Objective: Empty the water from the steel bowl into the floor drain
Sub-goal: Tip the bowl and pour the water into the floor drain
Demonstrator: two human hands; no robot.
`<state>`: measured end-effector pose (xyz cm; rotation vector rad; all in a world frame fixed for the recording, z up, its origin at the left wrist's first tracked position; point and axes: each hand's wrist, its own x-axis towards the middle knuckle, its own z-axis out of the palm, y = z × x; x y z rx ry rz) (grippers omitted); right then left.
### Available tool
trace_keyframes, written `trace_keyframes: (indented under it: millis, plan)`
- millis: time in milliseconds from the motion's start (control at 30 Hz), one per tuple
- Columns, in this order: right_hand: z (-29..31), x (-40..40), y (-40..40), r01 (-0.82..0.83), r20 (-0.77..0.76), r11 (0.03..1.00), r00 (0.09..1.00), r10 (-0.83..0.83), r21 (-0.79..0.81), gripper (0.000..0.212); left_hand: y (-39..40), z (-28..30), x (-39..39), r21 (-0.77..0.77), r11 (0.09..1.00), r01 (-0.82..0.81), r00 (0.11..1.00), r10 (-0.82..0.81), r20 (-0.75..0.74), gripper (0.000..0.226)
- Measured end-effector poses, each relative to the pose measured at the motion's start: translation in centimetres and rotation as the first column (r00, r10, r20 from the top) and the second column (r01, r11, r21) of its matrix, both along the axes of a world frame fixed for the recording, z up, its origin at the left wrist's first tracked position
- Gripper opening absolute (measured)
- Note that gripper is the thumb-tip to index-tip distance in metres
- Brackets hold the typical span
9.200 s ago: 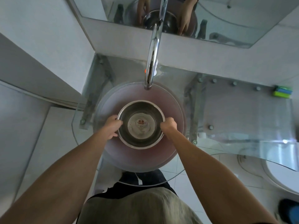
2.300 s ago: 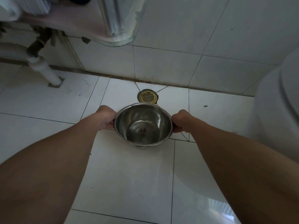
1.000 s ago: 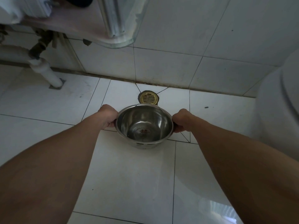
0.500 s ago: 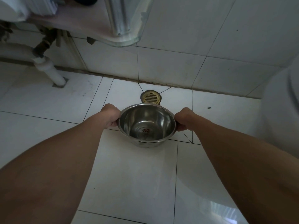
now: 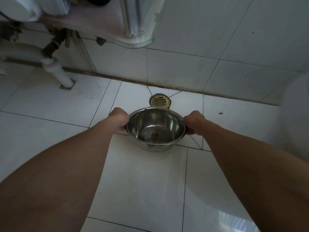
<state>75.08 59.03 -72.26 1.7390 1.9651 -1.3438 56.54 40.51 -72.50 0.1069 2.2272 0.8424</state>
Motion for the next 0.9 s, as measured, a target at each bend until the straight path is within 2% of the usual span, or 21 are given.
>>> trace_keyframes:
  millis: [900]
  plan:
    - [-0.15, -0.4, 0.36, 0.042, -0.01, 0.999, 0.999, -0.042, 0.0, 0.017, 0.97, -0.71, -0.61, 0.027, 0.999, -0.031, 0.997, 0.033, -0.07, 0.026]
